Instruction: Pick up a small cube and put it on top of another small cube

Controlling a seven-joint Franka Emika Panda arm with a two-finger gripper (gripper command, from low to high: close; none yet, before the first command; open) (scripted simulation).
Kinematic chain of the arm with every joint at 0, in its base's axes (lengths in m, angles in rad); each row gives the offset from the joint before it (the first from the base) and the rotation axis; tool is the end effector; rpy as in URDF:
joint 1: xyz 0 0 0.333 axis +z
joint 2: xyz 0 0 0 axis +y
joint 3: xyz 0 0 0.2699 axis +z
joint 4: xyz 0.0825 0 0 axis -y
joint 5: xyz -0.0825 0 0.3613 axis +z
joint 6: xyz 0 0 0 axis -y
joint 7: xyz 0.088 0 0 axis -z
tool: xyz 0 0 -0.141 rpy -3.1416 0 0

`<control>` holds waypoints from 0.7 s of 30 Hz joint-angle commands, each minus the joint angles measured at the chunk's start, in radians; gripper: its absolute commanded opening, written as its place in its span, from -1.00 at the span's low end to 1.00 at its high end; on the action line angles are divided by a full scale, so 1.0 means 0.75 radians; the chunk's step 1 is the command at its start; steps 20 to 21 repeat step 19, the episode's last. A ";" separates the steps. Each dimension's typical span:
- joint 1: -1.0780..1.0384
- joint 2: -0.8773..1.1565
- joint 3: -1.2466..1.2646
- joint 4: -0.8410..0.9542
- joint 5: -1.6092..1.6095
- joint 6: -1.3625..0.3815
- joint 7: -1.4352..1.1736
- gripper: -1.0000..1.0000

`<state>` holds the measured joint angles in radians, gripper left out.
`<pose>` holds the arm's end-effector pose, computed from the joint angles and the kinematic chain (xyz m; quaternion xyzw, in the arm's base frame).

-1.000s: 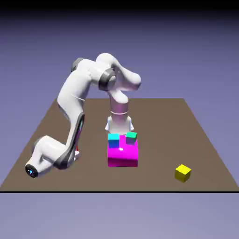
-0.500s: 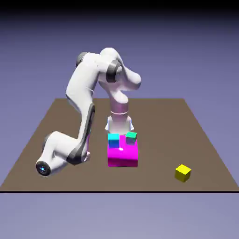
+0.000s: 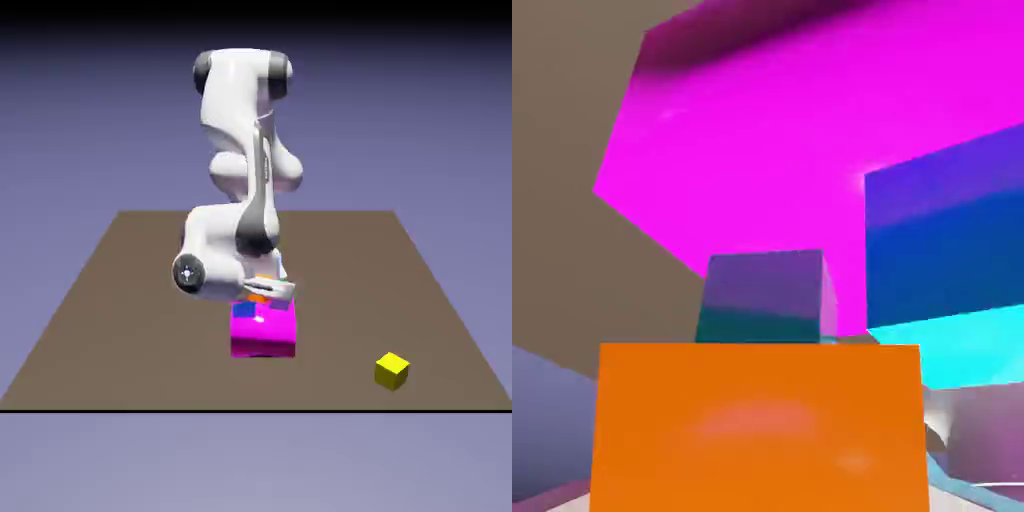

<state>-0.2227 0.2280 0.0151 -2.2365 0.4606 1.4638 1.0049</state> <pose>0.3788 -0.0115 0.2072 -0.6522 0.5579 0.5130 0.0144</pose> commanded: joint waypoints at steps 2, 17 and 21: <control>-0.057 -0.045 -0.014 -0.097 0.106 0.012 0.038 -1.00; -0.234 -0.150 -0.012 -0.596 0.723 0.203 0.101 1.00; -0.298 -0.190 -0.076 -0.525 0.607 0.094 0.159 1.00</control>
